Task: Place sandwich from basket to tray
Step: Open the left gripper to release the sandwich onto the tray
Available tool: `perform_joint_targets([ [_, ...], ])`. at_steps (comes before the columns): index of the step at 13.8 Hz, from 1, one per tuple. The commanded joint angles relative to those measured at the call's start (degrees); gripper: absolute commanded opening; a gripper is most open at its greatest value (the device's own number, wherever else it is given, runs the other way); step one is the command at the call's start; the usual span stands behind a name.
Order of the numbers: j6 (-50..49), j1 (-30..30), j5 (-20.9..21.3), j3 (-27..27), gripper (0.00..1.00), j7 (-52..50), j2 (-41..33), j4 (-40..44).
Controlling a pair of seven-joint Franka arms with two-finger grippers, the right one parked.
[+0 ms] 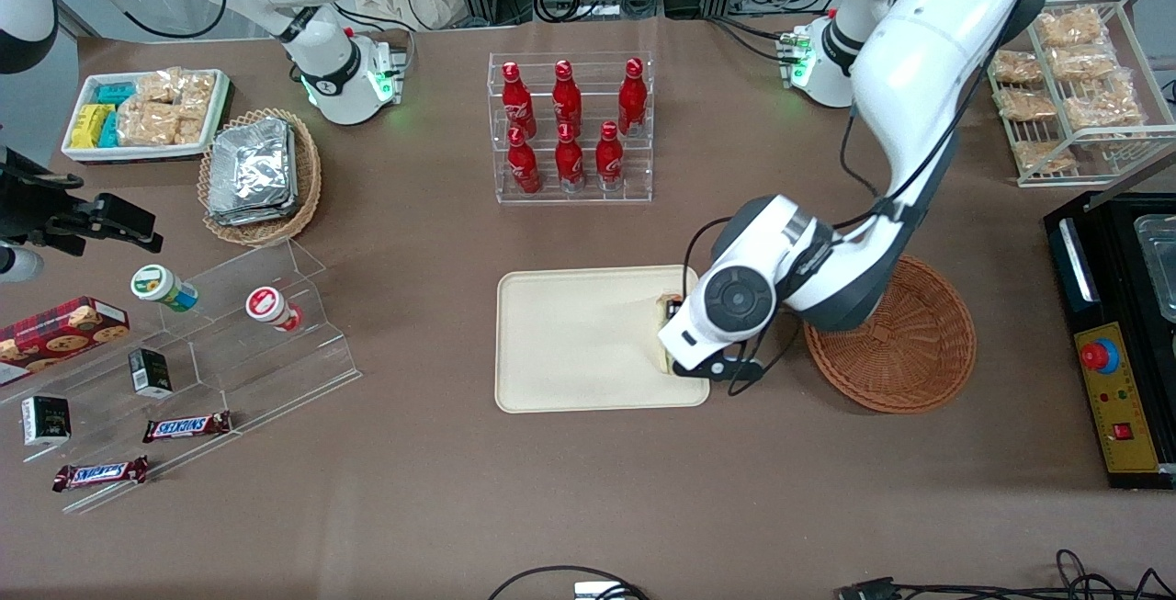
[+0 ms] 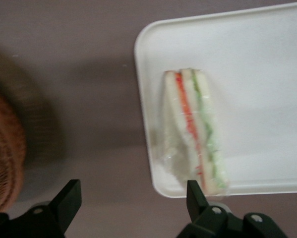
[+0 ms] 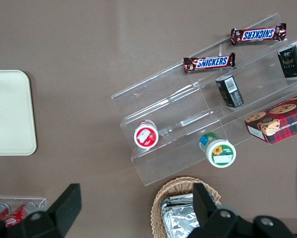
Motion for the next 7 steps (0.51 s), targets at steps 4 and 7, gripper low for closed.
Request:
perform_joint_targets([
  [4, 6.2, 8.1, -3.1, -1.1, 0.94, -0.2, -25.0, -27.9],
  [7, 4.1, 10.5, -6.3, -1.0, 0.99, 0.1, -31.3, -29.9],
])
